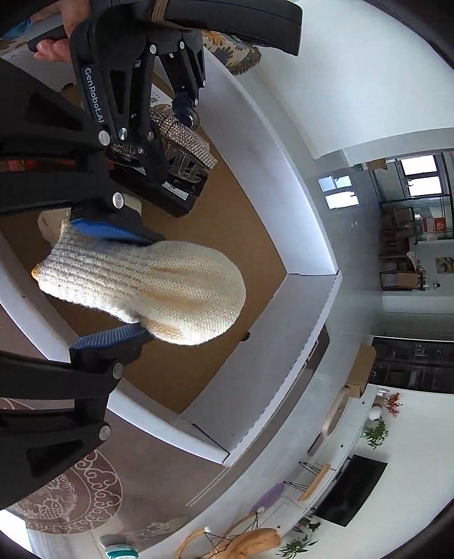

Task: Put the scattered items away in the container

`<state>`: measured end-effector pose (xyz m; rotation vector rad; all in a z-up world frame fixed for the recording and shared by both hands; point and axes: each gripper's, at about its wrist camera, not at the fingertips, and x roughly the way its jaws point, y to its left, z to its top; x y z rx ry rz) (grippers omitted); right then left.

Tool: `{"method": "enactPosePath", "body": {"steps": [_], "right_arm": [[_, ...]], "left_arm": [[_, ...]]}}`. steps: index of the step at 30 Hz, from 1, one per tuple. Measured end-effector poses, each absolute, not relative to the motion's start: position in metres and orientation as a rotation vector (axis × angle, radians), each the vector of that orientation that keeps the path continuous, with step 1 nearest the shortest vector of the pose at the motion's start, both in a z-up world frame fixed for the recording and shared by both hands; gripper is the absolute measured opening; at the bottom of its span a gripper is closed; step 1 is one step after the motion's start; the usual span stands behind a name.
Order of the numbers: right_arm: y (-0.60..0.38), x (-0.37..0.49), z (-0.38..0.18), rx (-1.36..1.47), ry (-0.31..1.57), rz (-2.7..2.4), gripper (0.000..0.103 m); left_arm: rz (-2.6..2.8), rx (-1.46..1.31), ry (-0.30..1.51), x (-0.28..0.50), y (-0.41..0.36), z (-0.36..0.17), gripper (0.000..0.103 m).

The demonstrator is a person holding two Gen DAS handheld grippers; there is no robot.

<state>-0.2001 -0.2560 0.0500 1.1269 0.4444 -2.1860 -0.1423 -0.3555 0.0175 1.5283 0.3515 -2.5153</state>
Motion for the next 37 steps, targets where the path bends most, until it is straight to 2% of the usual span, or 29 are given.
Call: {"method": "enactPosePath", "body": {"steps": [1,2,3,4,9,13,25,26,28,37], "right_arm": [[-0.257,-0.203,0.047,1.139,0.444,-2.184,0.08],[-0.256,-0.206,0.045,1.147,0.439,-2.188,0.089],[-0.254,-0.207,0.046,1.143,0.428,-2.196,0.095],[-0.252,-0.208,0.048,1.134,0.41,-2.204,0.095],[-0.226,-0.205,0.071,1.065,0.259,-2.254,0.096],[-0.2,-0.187,0.088,0.99,0.181,-2.299,0.101],[-0.177,-0.155,0.078,1.001,0.191,-2.299,0.101],[-0.177,-0.154,0.078,1.001,0.197,-2.298,0.101],[-0.178,-0.152,0.075,1.001,0.214,-2.298,0.101],[-0.192,-0.147,0.071,0.996,0.251,-2.273,0.101]], "left_arm": [[-2.501,1.531,0.356,-0.142,-0.357,0.016,0.057],[-2.491,1.527,0.362,-0.141,-0.358,0.016,0.063],[-2.485,1.516,0.363,-0.139,-0.36,0.017,0.076],[-2.486,1.496,0.359,-0.136,-0.361,0.02,0.082],[-2.521,1.374,0.292,-0.114,-0.355,0.045,0.085],[-2.503,1.238,0.194,-0.094,-0.338,0.063,0.094],[-2.503,1.094,0.251,-0.071,-0.318,0.086,0.094],[-2.499,1.09,0.25,-0.07,-0.319,0.087,0.094],[-2.481,1.088,0.262,-0.069,-0.32,0.089,0.103],[-2.418,0.977,0.246,-0.055,-0.32,0.092,0.103]]}}
